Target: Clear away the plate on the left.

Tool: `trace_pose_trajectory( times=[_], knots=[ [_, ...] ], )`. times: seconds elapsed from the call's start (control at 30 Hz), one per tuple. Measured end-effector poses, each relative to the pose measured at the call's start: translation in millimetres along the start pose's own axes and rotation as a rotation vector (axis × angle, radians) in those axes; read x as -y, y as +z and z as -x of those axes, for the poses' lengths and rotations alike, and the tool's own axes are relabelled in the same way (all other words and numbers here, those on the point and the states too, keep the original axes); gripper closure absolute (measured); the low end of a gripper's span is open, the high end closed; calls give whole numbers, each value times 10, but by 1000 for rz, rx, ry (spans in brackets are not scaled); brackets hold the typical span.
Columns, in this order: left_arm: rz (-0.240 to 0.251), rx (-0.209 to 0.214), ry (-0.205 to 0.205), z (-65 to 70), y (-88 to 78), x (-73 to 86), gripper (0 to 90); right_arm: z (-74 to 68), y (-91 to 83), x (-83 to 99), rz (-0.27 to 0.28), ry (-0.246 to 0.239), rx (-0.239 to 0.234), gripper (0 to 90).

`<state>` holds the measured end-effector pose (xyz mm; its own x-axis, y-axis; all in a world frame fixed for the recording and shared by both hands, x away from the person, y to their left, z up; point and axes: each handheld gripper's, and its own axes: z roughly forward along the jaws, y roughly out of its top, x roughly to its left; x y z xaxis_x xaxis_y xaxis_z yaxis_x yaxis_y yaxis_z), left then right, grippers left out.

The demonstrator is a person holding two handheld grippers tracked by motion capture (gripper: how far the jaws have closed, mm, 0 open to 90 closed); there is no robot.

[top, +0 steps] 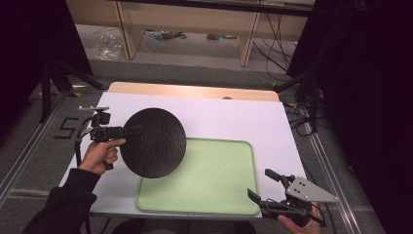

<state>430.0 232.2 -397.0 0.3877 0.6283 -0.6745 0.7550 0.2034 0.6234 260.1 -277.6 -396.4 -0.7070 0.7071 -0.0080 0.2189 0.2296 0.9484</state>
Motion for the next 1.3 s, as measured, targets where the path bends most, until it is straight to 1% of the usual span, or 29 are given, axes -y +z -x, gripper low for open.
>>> trace_pose_trajectory(
  times=[0.07,0.1,0.13,0.17,0.27,0.3,0.33,0.4,0.43,0.47,0.5,0.53,0.57,0.63,0.67,0.7,0.73,0.8,0.83,0.87,0.9,0.93,0.97,1.0,1.03,1.07,1.13,1.23,1.3],
  knots=[
    [-4,11,1,31,31,8,780,-7,-2,1,4,2,1,181],
    [-7,13,2,43,41,12,779,-16,-5,1,-3,20,-13,181],
    [-13,17,5,56,61,18,779,-2,5,1,14,1,-6,181],
    [-12,19,-2,69,80,28,779,-1,-3,0,-2,0,0,180],
    [-26,29,-4,101,143,54,779,-11,-5,1,0,6,0,181],
    [-36,31,12,97,156,59,779,-12,-4,0,-3,13,-11,181],
    [-45,35,9,104,185,74,778,0,-4,-2,0,-1,0,180],
    [-62,37,8,124,237,98,778,-3,0,0,-5,0,0,180],
    [-68,43,4,135,263,110,776,-21,-3,0,-7,17,-2,181],
    [-79,50,4,148,288,122,776,-4,2,-2,9,-5,1,181],
    [-85,57,4,162,308,131,776,-12,-7,-4,-14,11,-6,180],
    [-95,60,6,188,341,145,776,-1,1,-2,-2,-2,-1,181],
    [-100,64,6,205,362,151,776,-12,-4,0,-16,14,-5,180],
    [-114,67,8,250,423,173,775,-9,-1,-1,-6,6,-5,181],
    [-118,72,6,271,450,187,775,-14,-5,-2,-18,16,-9,181],
    [-124,74,5,286,477,204,775,-11,1,1,-13,17,-9,180],
    [-134,81,4,301,505,220,775,2,8,2,0,-3,-4,180],
    [-152,77,12,337,572,252,776,-16,4,3,-7,19,-11,180],
    [-160,72,8,346,611,266,773,-15,0,-3,-14,20,-12,180],
    [-174,74,11,351,650,281,771,-8,8,-2,-6,12,-10,180],
    [-179,63,12,358,690,299,770,-3,24,3,12,0,-8,180],
    [-199,67,10,352,732,318,768,-7,28,5,13,-3,-7,179],
    [-200,65,8,358,752,328,765,-26,16,4,-7,24,-20,180],
    [-205,54,6,365,794,354,764,-24,14,3,-7,23,-19,180],
    [-206,61,-12,361,819,368,755,-11,17,1,0,14,-17,179],
    [-224,81,-15,348,851,377,752,3,18,0,4,-3,-6,179],
    [-227,87,-29,359,899,398,753,4,15,3,3,-3,-6,179],
    [-222,79,-30,373,957,418,756,7,4,1,-6,-1,-5,179],
    [-244,93,-30,359,998,432,761,3,15,7,1,0,-9,179]
  ],
)
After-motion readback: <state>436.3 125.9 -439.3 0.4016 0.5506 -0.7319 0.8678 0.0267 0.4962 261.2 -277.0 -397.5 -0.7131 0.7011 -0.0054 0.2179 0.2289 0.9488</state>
